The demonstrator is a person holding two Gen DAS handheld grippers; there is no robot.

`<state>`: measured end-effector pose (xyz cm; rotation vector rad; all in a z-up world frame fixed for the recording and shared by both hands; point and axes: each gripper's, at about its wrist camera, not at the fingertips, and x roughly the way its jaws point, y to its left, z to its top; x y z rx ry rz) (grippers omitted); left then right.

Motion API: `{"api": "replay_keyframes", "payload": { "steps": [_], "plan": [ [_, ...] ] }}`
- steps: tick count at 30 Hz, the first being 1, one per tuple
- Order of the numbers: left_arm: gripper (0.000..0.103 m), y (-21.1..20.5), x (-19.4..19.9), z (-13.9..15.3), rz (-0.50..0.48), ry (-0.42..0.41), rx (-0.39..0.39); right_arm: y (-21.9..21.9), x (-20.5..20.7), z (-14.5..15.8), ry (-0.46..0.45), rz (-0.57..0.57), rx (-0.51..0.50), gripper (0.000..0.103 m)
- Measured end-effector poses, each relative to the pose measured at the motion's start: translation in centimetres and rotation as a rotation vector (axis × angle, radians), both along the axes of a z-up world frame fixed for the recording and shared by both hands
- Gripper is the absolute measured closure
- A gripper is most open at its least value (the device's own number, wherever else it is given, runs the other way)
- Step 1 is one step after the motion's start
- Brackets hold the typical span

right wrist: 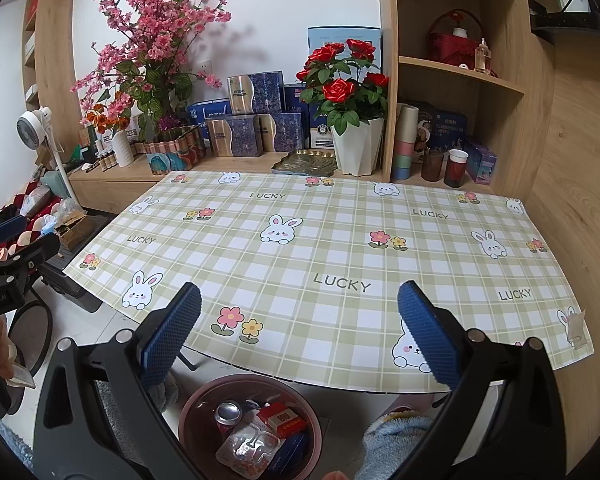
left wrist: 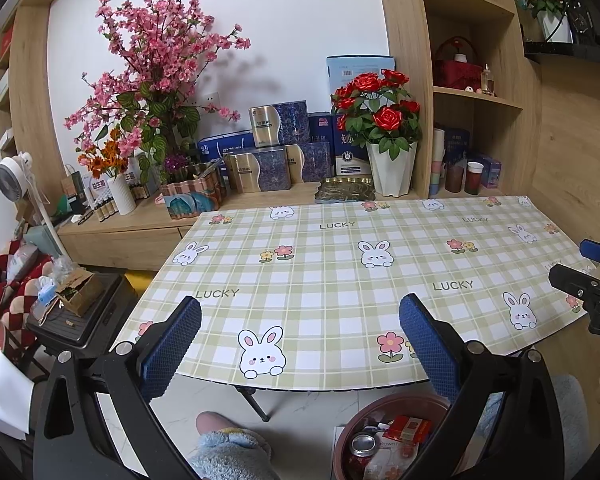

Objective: Collect trash

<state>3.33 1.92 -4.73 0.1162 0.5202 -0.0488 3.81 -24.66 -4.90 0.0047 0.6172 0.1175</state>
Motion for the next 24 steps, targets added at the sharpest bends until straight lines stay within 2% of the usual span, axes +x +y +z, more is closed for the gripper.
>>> {"api": "replay_keyframes", "payload": {
  "steps": [24],
  "plan": [
    [0.006, 0.28, -0.33, -0.13, -0.004, 0.004, 0.004, 0.05, -0.04, -0.03, 0.000, -0.001, 0.001, 0.006]
  ]
}}
